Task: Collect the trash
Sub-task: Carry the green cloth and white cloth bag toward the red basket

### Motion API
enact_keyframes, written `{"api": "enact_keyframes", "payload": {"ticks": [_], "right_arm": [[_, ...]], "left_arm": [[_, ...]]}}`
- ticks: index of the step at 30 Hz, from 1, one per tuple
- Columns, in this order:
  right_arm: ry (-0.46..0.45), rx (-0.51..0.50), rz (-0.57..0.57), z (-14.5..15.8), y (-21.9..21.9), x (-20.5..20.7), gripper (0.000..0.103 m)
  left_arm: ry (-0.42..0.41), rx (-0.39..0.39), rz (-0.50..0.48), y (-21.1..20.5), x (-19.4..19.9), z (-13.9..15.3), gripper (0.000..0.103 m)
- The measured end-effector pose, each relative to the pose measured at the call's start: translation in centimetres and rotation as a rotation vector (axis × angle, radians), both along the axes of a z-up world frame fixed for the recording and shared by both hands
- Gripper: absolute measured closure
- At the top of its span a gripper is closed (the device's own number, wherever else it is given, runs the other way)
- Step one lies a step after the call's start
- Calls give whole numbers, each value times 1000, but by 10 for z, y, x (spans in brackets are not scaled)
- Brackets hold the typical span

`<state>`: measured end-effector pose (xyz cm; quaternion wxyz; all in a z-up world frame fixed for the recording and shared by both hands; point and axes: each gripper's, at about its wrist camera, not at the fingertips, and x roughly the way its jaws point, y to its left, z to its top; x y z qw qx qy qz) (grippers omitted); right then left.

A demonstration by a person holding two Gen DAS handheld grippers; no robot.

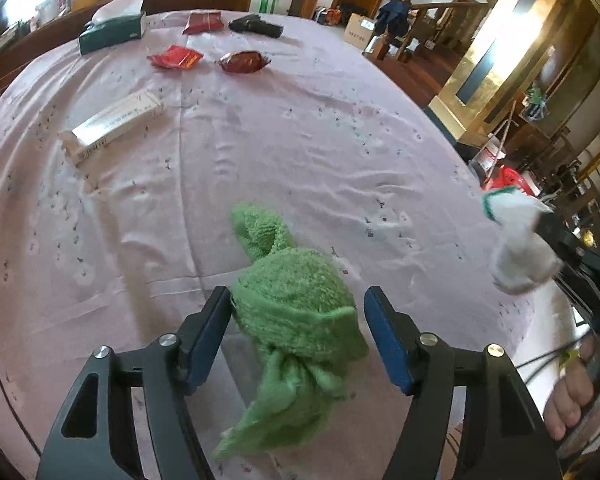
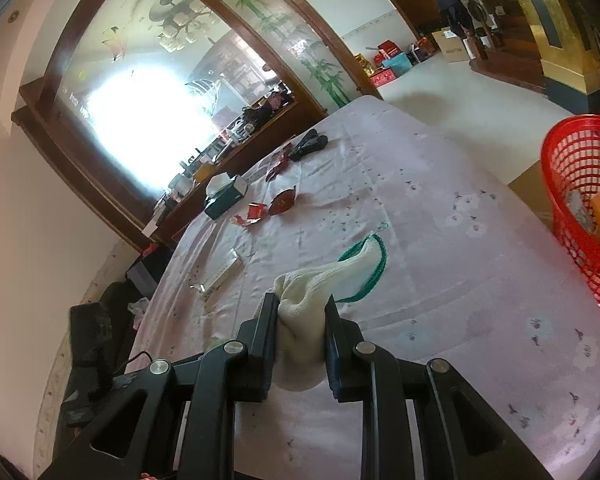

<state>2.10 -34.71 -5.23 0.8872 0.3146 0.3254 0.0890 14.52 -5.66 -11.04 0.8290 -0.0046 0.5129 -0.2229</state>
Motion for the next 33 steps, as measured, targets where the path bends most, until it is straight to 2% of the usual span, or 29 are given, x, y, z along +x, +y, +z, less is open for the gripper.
{"api": "enact_keyframes", "payload": {"ticks": [3,6,16,22,33], "right_arm": [[0,-12,-18,1,-2,-9,81],[-8,-20,-37,5,-9,-22,81],[-77,-128,-124,40,-28,-69,81],[-106,-160,-180,57,-43,-96,81],[-158,-217,-364,92,-90,-143,81]], "left_arm": [[-26,9,9,-5,-3,3,61],[-34,-52,-15,-10,-10,12,67],[-143,-226,-137,-56,-51,76,68],[-190,-282,-223,-91,-71,109,68],[-237,-365,-317,-139,-83,150,68]]}}
